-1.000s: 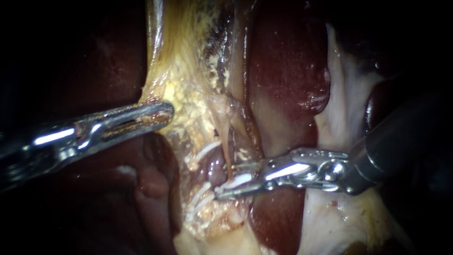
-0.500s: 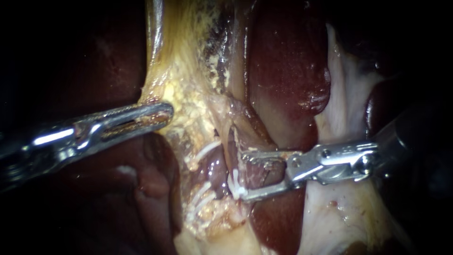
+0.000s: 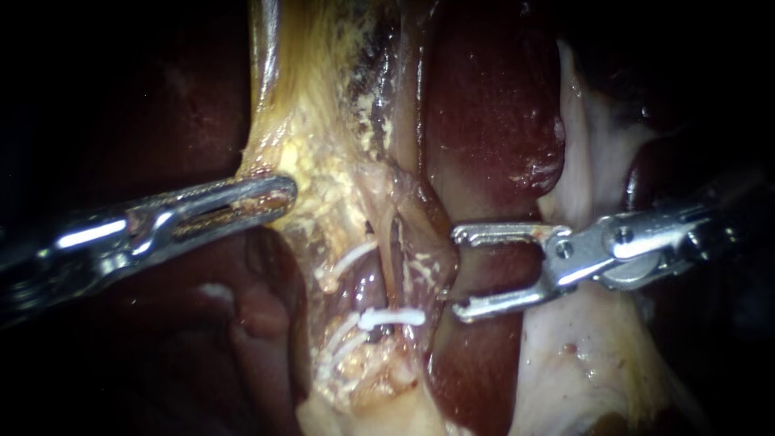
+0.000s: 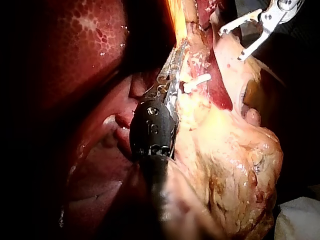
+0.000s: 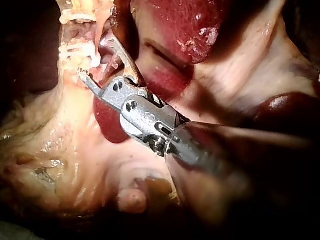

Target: Going back first clip right tube

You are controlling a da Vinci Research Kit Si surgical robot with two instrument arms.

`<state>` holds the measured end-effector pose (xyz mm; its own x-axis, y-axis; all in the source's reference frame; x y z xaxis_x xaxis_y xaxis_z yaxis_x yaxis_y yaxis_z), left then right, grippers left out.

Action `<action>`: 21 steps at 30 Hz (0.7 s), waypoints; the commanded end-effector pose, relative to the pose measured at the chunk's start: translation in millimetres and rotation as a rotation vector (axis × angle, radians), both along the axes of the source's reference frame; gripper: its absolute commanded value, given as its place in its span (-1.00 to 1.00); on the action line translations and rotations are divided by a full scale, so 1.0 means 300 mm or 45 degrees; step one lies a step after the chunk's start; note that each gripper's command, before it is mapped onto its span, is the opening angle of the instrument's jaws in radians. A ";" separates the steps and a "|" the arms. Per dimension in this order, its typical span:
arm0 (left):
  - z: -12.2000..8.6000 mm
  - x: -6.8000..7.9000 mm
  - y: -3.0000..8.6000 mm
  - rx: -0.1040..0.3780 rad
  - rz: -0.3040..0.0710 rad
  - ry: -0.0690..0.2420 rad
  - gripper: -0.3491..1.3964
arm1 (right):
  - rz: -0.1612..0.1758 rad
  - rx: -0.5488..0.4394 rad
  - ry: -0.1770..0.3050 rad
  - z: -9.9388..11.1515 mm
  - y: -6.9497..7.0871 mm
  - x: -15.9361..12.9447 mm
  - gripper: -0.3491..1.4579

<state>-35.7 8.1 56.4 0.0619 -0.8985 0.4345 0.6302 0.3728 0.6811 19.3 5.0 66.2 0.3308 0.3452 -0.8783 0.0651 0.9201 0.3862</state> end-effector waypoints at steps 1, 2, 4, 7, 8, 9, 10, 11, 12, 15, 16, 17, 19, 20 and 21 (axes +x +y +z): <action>0.0012 -0.0005 -0.0004 -0.001 0.000 0.001 -1.00 | 0.003 0.000 0.006 -0.0006 0.0005 -0.0003 0.05; 0.0025 -0.0007 -0.0007 -0.004 -0.001 0.001 -1.00 | 0.005 -0.013 0.010 -0.0012 0.0010 -0.0006 0.05; 0.0048 -0.0011 -0.0014 -0.010 -0.003 0.000 -1.00 | 0.010 -0.017 0.020 -0.0020 0.0015 -0.0008 0.05; 0.0107 -0.0018 -0.0024 -0.004 0.012 0.023 -1.00 | 0.010 -0.023 0.025 -0.0024 0.0016 -0.0008 0.05; 0.0135 -0.0022 -0.0027 -0.010 0.019 0.037 -1.00 | 0.010 -0.023 0.025 -0.0024 0.0016 -0.0008 0.05; 0.0159 -0.0025 -0.0030 -0.003 0.020 0.039 -1.00 | 0.010 -0.023 0.025 -0.0024 0.0016 -0.0008 0.05; 0.0184 -0.0031 -0.0033 0.000 0.028 0.045 -1.00 | 0.011 -0.023 0.025 -0.0024 0.0016 -0.0008 0.05; 0.0217 -0.0040 -0.0040 0.015 0.031 0.044 -1.00 | 0.011 -0.023 0.025 -0.0024 0.0017 -0.0008 0.05; 0.0240 -0.0049 -0.0046 0.017 0.038 0.046 -1.00 | 0.014 -0.024 0.022 -0.0025 0.0017 -0.0008 0.05; 0.0304 -0.0089 -0.0063 0.031 0.056 0.054 -1.00 | 0.017 -0.022 0.025 -0.0027 0.0023 -0.0008 0.05; 0.0318 -0.0102 -0.0066 0.033 0.061 0.054 -1.00 | 0.017 -0.022 0.025 -0.0029 0.0025 -0.0009 0.05; 0.0330 -0.0114 -0.0069 0.038 0.068 0.055 -1.00 | 0.017 -0.021 0.025 -0.0030 0.0027 -0.0010 0.05; 0.0348 -0.0141 -0.0076 0.047 0.072 0.054 -1.00 | 0.013 -0.026 0.028 -0.0033 0.0031 -0.0013 0.06; 0.0353 -0.0150 -0.0079 0.048 0.077 0.049 -1.00 | 0.012 -0.025 0.028 -0.0035 0.0032 -0.0015 0.06; 0.0356 -0.0158 -0.0081 0.051 0.080 0.050 -1.00 | 0.011 -0.032 0.030 -0.0036 0.0034 -0.0017 0.06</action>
<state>-40.7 5.7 67.2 0.1355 -0.9088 0.3947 0.6337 0.3857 0.6706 18.8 6.0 65.1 0.3072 0.3264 -0.8939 0.0664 0.9297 0.3623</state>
